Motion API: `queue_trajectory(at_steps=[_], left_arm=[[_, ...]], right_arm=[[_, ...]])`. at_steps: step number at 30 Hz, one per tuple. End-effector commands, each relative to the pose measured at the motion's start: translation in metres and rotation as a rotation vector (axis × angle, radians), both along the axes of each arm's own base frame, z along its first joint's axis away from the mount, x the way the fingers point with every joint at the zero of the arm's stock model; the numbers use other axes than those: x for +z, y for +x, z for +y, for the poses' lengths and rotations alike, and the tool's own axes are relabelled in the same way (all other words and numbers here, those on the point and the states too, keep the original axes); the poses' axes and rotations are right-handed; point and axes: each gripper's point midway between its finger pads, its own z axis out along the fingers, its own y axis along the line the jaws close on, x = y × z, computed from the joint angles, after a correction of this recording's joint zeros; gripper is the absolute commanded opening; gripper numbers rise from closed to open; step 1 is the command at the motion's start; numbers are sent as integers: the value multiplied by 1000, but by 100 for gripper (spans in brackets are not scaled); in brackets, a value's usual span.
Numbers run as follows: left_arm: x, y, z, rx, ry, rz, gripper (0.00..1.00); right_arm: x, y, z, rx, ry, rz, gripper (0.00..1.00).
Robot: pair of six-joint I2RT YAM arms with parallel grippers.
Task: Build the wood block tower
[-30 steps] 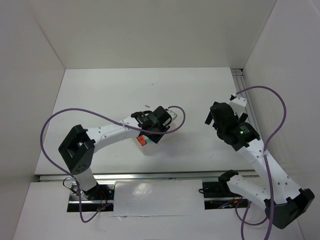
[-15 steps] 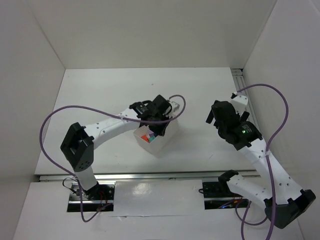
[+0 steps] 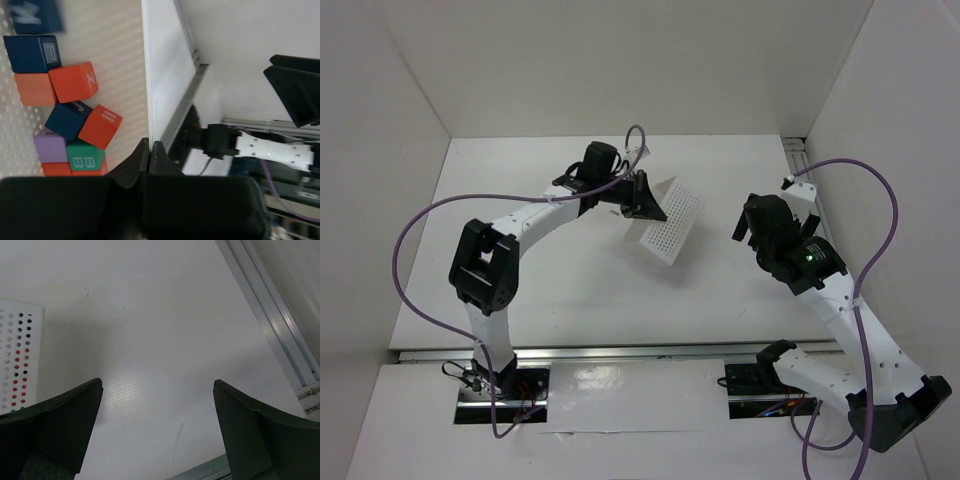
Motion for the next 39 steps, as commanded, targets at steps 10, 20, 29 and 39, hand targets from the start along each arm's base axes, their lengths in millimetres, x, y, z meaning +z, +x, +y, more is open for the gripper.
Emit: queue_trajectory(at_steps=[10, 20, 29, 39], left_arm=[[71, -13, -22, -209, -567, 5, 0], [44, -1, -13, -202, -720, 98, 0], [47, 4, -12, -219, -803, 97, 0], [49, 7, -32, -249, -869, 111, 0]], right_arm=[[8, -5, -4, -14, -8, -1, 98], [3, 0, -1, -14, -22, 25, 98], [-13, 6, 7, 7, -24, 73, 99], [-13, 8, 11, 21, -7, 71, 99]])
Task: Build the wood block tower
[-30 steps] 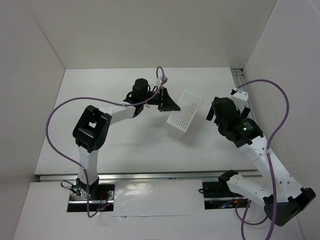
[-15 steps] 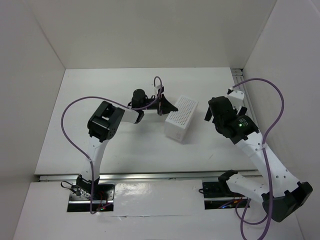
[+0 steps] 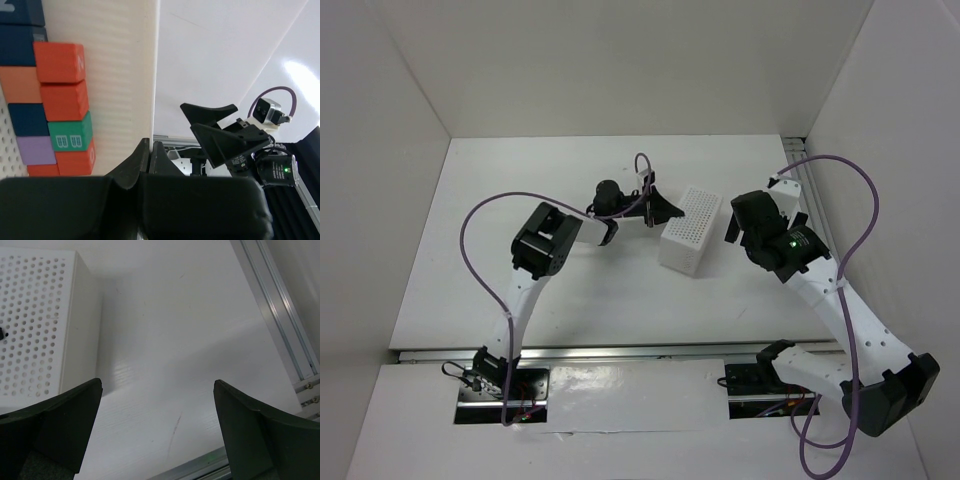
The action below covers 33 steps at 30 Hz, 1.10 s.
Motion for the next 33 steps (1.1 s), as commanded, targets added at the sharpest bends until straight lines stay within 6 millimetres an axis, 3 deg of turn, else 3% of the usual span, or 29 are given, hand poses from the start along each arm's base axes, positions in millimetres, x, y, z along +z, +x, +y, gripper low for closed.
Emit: queue_trajectory(at_steps=[1, 6, 10, 11, 17, 19, 25, 31, 33], left_arm=[[107, -43, 16, -29, -359, -444, 0], [104, -32, 15, 16, -383, -394, 0], [108, -33, 13, 26, -396, -376, 0], [116, -37, 15, 25, -402, -385, 0], [108, -23, 45, 62, -344, -391, 0], [111, -26, 45, 54, -343, -402, 0], [122, -40, 13, -24, -401, -423, 0], [108, -45, -11, -58, -430, -376, 0], [114, -47, -16, -64, -450, -392, 0]], right_arm=[[12, 0, 3, 3, 25, -32, 99], [10, -2, 2, 3, 20, -24, 99], [12, -3, 2, 3, 20, -23, 99], [16, -4, -1, -4, 17, -36, 99], [16, -12, -6, -10, 10, -36, 99], [14, -13, -7, -10, 10, -36, 99], [13, -11, -4, -4, 17, -35, 99], [19, -12, -8, -16, 4, -41, 99], [22, -13, -9, -16, 4, -41, 99]])
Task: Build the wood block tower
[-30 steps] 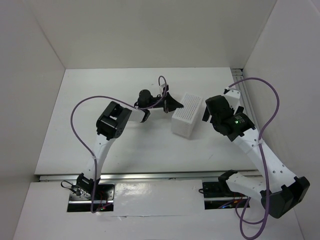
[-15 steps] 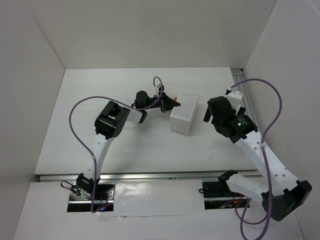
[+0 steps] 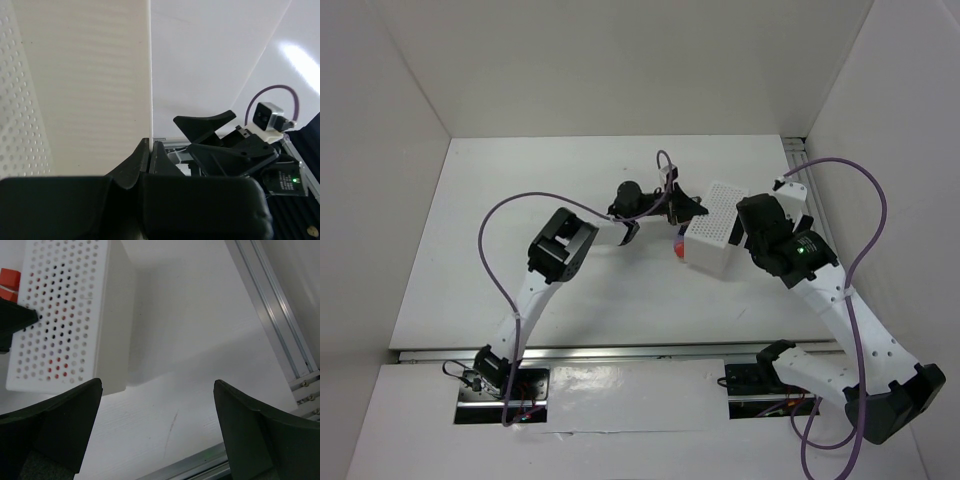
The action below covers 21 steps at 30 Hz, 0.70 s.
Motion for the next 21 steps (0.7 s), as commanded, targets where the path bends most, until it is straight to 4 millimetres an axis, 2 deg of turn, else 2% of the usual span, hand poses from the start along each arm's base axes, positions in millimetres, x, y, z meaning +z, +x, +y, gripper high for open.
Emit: queue_trajectory(at_steps=[1, 5, 10, 14, 15, 16, 19, 20, 21], left_arm=[[93, -56, 27, -85, -370, -334, 0], [91, -50, 24, -90, -376, -334, 0], [91, -61, 16, -117, -369, -325, 0], [105, -68, 16, -139, -353, -382, 0], [105, -70, 15, -158, -325, -388, 0], [117, -75, 16, -161, -325, -435, 0], [122, -77, 18, -184, -257, -482, 0], [138, -85, 22, -190, -260, -521, 0], [138, -85, 26, -205, -224, -522, 0]], right_arm=[[15, -4, -6, -23, -12, -26, 99], [17, -5, -6, -23, -12, -26, 99], [20, -6, -6, -28, -5, -30, 99], [27, -5, -5, -23, 4, -33, 99], [36, -4, -4, -23, 15, -53, 99], [39, -5, -3, -14, 25, -51, 99], [66, -2, 1, 0, 58, -111, 99], [72, -3, 0, 0, 64, -122, 99], [91, -4, -1, 5, 83, -169, 99]])
